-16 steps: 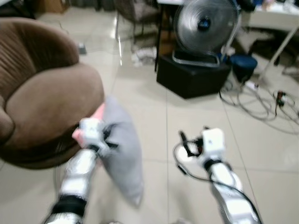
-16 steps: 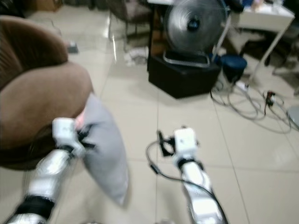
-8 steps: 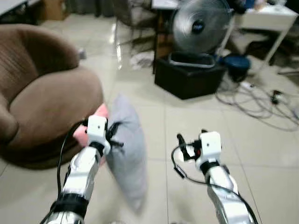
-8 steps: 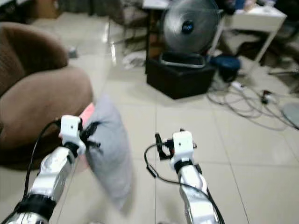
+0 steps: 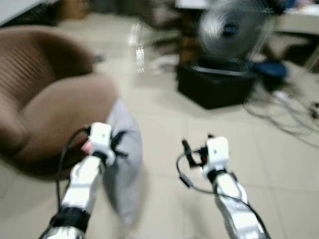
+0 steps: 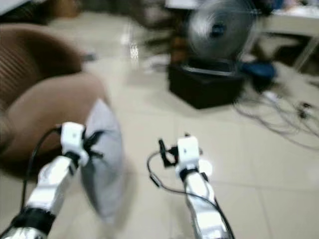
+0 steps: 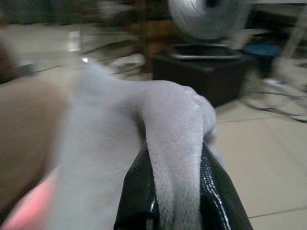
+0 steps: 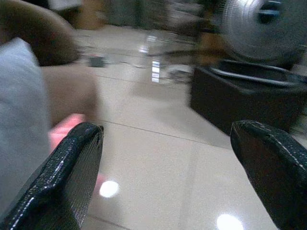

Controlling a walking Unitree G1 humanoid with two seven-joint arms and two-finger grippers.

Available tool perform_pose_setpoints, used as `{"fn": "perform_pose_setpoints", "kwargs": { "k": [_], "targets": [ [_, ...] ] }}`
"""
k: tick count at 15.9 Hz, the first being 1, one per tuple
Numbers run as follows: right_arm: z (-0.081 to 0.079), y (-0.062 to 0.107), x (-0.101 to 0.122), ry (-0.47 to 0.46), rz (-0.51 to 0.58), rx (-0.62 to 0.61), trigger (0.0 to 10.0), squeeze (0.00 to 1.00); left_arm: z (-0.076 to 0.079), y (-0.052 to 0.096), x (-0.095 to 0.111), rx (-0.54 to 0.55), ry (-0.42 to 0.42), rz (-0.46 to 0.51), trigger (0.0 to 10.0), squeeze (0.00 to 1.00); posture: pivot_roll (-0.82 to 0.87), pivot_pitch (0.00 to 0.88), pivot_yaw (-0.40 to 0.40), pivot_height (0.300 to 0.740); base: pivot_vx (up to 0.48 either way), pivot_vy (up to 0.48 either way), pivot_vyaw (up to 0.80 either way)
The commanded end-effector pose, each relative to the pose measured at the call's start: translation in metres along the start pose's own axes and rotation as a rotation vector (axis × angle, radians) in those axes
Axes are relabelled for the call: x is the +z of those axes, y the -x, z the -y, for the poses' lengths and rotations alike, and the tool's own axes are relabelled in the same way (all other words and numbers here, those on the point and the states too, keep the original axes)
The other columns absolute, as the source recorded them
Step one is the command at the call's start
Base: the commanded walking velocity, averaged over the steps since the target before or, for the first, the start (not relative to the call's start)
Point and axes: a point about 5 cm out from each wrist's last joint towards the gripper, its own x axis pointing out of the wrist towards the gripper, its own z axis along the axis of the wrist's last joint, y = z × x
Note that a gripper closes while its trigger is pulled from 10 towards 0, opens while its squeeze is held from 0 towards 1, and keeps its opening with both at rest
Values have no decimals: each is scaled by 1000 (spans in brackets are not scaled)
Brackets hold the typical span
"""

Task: Move the pillow to the sofa from floor

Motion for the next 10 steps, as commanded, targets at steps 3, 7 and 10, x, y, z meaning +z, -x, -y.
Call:
{"fn": "perform_pose_setpoints", "kwargs": {
  "k": [3,7,10],
  "targets": [
    [9,3,-5,7,-15,-32,10000,0,14,-9,14,-84,-41,52,0,0,1,21,-1,740,480,0,0],
    [8,2,-7,10,-23,-30,10000,0,18,-11,16,-105,-40,58,0,0,2,9,1,740,480,0,0],
    [10,2,-9,15,-27,-27,10000,0,5,-5,10,-29,28,47,0,0,9,0,-2,740,480,0,0]
  ]
}}
